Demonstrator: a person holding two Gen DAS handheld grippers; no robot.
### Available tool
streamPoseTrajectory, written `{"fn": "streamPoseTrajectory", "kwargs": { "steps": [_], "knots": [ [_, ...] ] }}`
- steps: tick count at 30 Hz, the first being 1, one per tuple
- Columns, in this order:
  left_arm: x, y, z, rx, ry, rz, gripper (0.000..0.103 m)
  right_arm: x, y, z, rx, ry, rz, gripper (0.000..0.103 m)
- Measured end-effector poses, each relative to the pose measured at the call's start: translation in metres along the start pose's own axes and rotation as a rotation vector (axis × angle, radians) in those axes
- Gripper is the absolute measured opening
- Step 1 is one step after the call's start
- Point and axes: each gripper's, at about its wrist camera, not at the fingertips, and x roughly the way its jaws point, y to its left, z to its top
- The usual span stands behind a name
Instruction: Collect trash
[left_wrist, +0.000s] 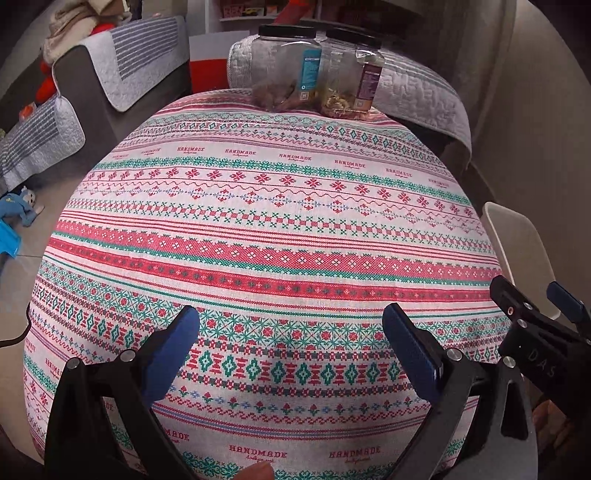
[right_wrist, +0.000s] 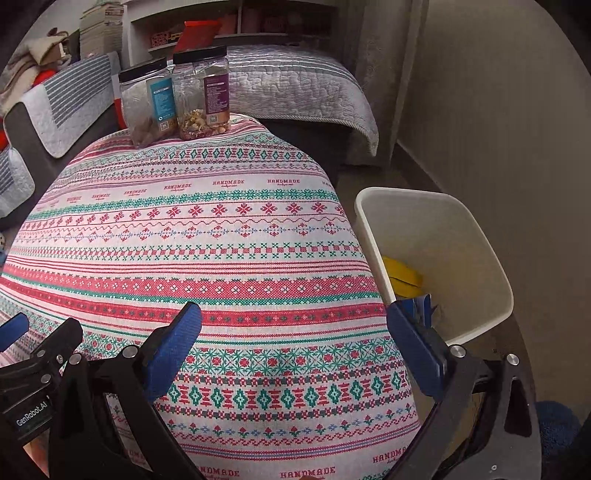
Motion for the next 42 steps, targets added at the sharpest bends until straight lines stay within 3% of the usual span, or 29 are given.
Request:
{"fn": "streamPoseTrajectory", "kwargs": {
  "steps": [11, 42],
  "knots": [
    [-0.022, -0.026, 0.003, 0.058, -0.062, -0.025, 0.096, -0.023, -0.019, 0.001, 0.017, -0.059, -0.051, 0.096],
    [-0.034, -0.03, 0.003, 0.06, -0.07, -0.014, 0.096, -0.03, -0.02, -0.002, 0.009, -0.074, -0.039, 0.096]
  ]
}}
